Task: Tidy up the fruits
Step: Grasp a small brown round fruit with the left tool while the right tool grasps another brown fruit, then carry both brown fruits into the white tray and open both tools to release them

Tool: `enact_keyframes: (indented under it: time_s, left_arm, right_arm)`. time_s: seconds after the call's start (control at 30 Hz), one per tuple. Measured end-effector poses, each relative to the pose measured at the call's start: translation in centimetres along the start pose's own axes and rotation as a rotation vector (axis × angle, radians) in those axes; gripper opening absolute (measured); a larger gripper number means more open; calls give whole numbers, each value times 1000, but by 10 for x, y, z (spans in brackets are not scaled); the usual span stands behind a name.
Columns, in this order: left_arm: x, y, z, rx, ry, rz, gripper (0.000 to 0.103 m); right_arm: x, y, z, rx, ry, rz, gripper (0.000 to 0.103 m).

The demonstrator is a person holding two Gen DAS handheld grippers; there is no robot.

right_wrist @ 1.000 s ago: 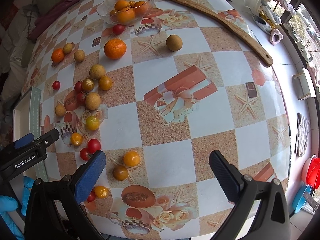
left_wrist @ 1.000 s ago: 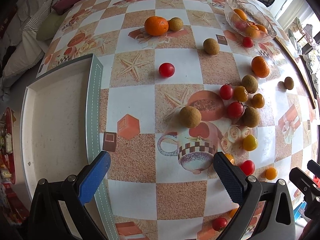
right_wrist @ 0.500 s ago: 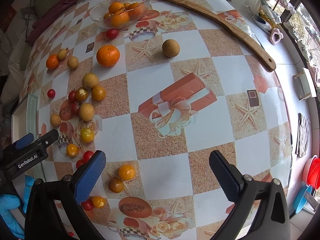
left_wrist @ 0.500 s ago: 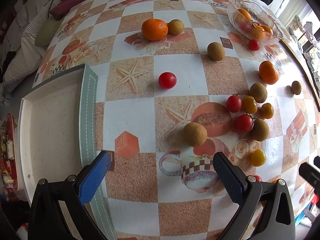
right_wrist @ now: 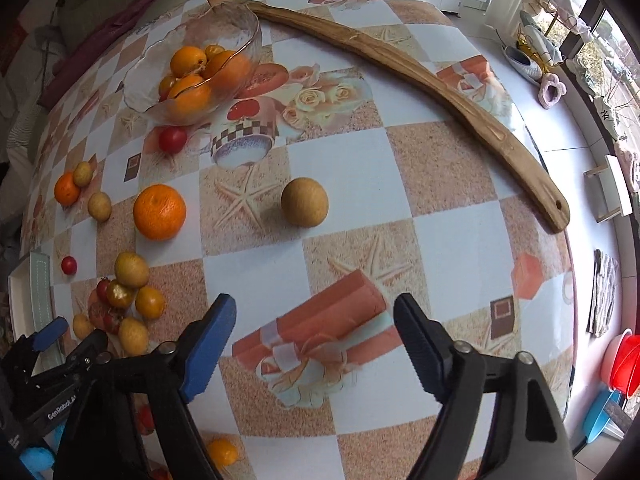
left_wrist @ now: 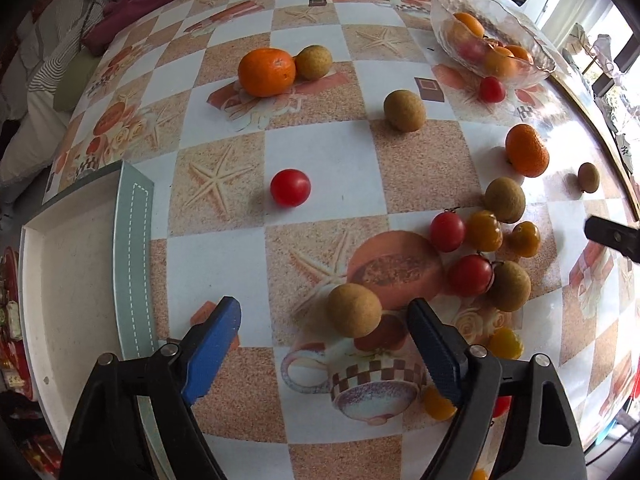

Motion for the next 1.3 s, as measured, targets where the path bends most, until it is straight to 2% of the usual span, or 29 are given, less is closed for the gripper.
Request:
enact_keyframes:
  time_s: [0.03,0.13,0.27,0.33,0.37,0.4,0.43,0.7,0.9,1.13,1.3]
  left_arm:
    - [5,1,1,-2,-3,10,79]
    - [16,6,9,9,-9,46,76]
    - [10,9,12,-13,6,40,65]
    - [9,12,12,-25,6,43,46]
    - [8,15,14,-28,2,49,40]
    - [8,17,15,-30,-1,53,31]
    - [8,20,17,-39,-2,55,27]
    - [-3,37,17,-92,27,25,27]
    - [-17,72,15,-110,34,48,27]
    - [-26,86,-33,-29,92,81,27]
    - [-31,98,-87,43,144,108,27]
  right_arm:
    - [5,-3,-1,2,7,2,72]
    - [15,-6,-3,-9,32,27,67]
    - [31,-9,-15,-30,67,56,54]
    - [36,-10,-18,-39,83,67,31]
    - [39,-10,-18,-41,86,71,28]
    - [40,-10,-18,-35,81,72,28]
    - [41,-10,-18,-28,73,72,28]
    - [24,8,-18,25,72,81,27]
    - [-3,26,-34,65,90,73,27]
    - [-32,51,-71,124,142,56,27]
    - [-43,57,-126,181,228,32,28]
Point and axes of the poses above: each gripper's, at about its wrist camera, not at the fingertips, and y roughly against the way its jaws point, z to its right, x to its top, the point moved 6 cm from there along -y, roughly the way its jaws point, and after that the axes turned 1 degree about -y, right-handed, at the moved point
